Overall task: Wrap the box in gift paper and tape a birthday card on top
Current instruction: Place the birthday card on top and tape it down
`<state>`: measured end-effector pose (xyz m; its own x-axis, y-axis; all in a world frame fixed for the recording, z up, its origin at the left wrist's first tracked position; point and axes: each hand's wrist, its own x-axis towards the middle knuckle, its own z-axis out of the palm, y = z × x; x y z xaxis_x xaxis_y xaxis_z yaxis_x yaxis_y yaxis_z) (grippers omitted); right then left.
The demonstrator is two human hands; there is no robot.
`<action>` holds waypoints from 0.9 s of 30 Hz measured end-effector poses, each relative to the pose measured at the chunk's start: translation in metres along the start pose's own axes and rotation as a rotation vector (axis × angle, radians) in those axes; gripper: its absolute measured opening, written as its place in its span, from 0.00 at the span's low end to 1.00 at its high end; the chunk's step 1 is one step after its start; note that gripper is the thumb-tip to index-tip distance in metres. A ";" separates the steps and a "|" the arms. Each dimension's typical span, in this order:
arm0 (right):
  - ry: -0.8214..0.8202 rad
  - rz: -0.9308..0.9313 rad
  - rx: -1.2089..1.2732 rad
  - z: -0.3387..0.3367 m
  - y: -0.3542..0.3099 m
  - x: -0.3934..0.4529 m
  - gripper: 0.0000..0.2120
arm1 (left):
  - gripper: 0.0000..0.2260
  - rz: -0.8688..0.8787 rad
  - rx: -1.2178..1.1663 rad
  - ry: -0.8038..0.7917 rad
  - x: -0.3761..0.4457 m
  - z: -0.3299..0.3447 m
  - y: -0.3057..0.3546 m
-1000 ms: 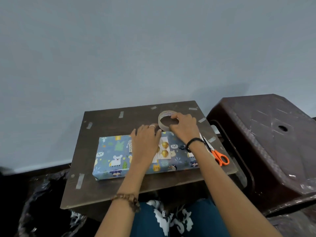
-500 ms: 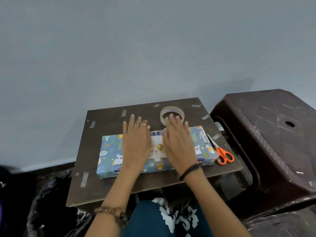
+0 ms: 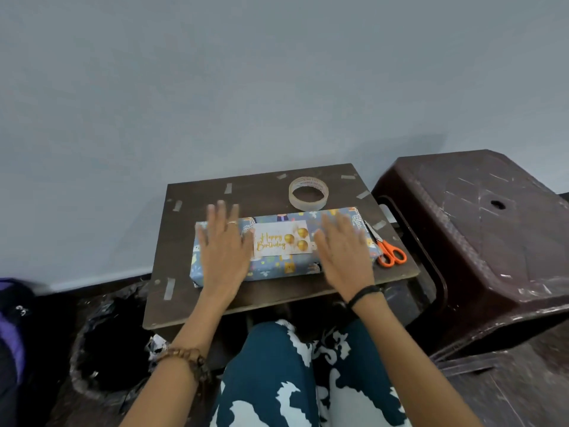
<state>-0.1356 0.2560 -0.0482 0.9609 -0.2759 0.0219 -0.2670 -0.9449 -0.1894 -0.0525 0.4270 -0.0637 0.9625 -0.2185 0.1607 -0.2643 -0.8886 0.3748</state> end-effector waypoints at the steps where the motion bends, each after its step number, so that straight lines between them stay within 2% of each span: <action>1: 0.057 0.098 0.030 -0.001 0.013 -0.002 0.30 | 0.26 -0.068 -0.032 0.068 -0.007 -0.005 -0.005; 2: 0.104 0.192 0.100 -0.001 0.026 -0.004 0.31 | 0.28 -0.144 -0.067 0.118 -0.015 -0.009 -0.009; 4: 0.126 0.311 0.317 -0.001 0.042 -0.007 0.28 | 0.31 -0.325 -0.185 0.128 -0.029 -0.014 -0.019; 6: 0.099 0.329 0.556 0.002 0.045 -0.009 0.26 | 0.31 -0.522 -0.337 0.038 -0.035 -0.014 -0.027; 8: 0.126 0.310 0.696 0.003 0.042 -0.013 0.24 | 0.25 -0.610 -0.524 -0.041 -0.038 -0.012 -0.032; 10: 0.180 0.297 0.802 -0.001 0.039 -0.016 0.25 | 0.18 -0.575 -0.760 -0.045 -0.039 -0.016 -0.035; 12: 0.238 0.266 0.933 -0.006 0.035 -0.018 0.27 | 0.16 -0.508 -0.895 -0.008 -0.038 -0.023 -0.037; 17: 0.343 0.172 1.163 -0.009 0.024 -0.011 0.32 | 0.25 -0.391 -1.113 0.135 -0.032 -0.036 -0.036; 27: 0.346 0.173 1.142 0.007 0.029 -0.002 0.31 | 0.28 -0.421 -1.092 0.132 -0.037 -0.015 -0.048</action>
<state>-0.1446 0.2306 -0.0601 0.8015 -0.5815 0.1393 -0.0041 -0.2384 -0.9712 -0.0767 0.4840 -0.0738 0.9896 0.1101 -0.0929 0.0989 -0.0503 0.9938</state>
